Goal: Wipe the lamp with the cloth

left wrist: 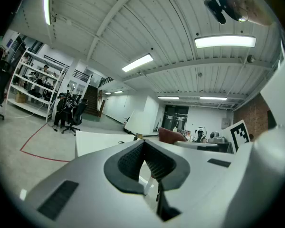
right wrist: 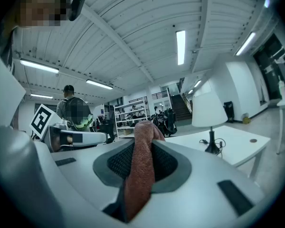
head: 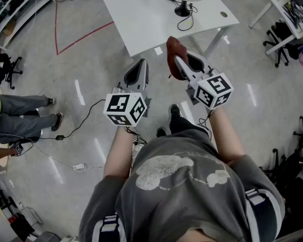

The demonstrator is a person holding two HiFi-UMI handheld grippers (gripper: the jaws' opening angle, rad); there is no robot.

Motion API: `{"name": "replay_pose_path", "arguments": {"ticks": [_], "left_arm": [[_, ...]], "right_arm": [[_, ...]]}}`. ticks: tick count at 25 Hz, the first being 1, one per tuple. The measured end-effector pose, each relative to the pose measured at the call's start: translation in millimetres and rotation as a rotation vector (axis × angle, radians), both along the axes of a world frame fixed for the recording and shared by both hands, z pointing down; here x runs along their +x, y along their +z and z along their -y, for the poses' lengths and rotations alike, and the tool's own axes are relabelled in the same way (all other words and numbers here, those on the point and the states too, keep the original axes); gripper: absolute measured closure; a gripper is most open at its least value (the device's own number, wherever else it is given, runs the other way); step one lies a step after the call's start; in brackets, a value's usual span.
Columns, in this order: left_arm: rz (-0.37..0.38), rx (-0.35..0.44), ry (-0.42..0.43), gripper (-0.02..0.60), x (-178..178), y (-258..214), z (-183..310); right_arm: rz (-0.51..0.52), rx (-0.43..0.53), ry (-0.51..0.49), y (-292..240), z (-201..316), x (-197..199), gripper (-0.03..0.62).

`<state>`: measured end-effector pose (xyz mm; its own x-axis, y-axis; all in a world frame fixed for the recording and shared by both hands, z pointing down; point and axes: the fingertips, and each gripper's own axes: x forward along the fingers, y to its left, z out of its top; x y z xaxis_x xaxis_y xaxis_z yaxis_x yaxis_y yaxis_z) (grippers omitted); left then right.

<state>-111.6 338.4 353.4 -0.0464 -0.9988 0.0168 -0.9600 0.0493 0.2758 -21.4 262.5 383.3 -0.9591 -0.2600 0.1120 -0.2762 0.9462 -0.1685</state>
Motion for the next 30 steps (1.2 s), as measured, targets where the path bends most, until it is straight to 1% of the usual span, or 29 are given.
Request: {"name": "replay_pose_path", "arguments": {"ticks": [4, 7, 11, 17, 24, 30], "left_arm": [[0.010, -0.005, 0.002, 0.574, -3, 5, 23], [0.014, -0.009, -0.010, 0.574, -16, 4, 47], [0.020, -0.018, -0.040, 0.574, -35, 2, 89], [0.033, -0.038, -0.061, 0.574, -52, 0, 156], [0.032, -0.051, -0.075, 0.574, -58, 5, 197], [0.043, -0.039, -0.086, 0.574, -73, -7, 214]], "right_arm": [[0.000, -0.004, -0.003, 9, 25, -8, 0.508], [0.007, -0.024, -0.011, 13, 51, -22, 0.508], [0.019, -0.033, -0.037, 14, 96, -42, 0.508], [0.027, -0.042, -0.073, 13, 160, -68, 0.508], [0.031, -0.054, -0.098, 18, 196, -82, 0.508], [0.044, -0.047, -0.105, 7, 214, -96, 0.508]]}}
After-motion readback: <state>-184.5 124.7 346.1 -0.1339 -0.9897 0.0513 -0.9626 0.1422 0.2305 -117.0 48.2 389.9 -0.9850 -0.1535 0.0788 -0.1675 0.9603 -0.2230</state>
